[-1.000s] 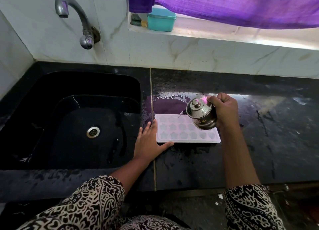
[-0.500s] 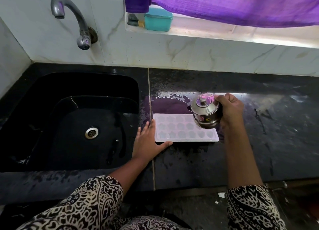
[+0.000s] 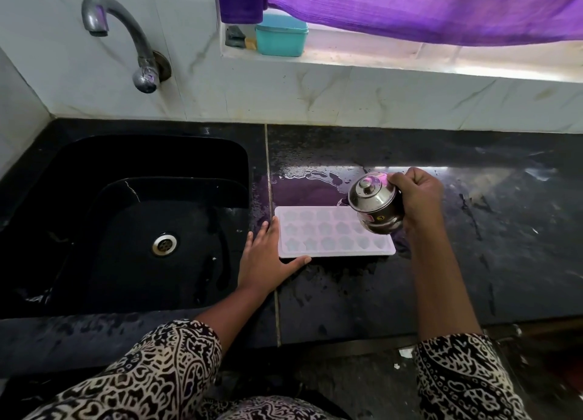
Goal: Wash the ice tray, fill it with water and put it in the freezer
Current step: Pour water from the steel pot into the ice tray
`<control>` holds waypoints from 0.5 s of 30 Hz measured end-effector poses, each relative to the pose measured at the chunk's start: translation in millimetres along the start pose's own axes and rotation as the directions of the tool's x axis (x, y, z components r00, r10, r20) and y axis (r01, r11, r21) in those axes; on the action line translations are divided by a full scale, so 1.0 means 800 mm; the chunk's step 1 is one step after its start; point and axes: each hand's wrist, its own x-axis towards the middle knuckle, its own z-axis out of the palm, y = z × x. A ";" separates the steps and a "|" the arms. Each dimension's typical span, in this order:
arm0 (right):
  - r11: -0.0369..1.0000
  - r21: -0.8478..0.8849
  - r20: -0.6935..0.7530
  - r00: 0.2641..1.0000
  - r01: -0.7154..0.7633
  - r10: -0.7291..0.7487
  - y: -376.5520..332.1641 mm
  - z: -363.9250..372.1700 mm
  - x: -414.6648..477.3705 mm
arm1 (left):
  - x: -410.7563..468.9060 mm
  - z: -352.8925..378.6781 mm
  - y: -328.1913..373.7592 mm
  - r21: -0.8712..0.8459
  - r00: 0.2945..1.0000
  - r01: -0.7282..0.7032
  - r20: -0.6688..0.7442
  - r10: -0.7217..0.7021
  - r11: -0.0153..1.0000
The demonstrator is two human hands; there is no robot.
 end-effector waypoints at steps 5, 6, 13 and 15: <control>1.000 -0.024 0.000 1.000 0.016 -0.016 0.000 -0.003 0.004 | 0.000 0.000 0.001 0.005 1.000 0.002 0.000 -0.002 1.000; 1.000 -0.020 0.001 1.000 0.017 -0.017 0.000 -0.003 0.004 | 0.000 -0.001 0.001 0.005 1.000 0.001 -0.002 -0.001 1.000; 0.999 -0.044 0.014 0.999 0.029 -0.029 0.000 -0.003 0.006 | -0.001 -0.002 0.001 0.006 1.000 0.003 0.001 -0.003 1.000; 0.998 -0.054 0.008 1.000 0.026 -0.026 0.000 -0.003 0.005 | -0.001 -0.003 0.001 0.001 1.000 0.006 0.002 -0.006 1.000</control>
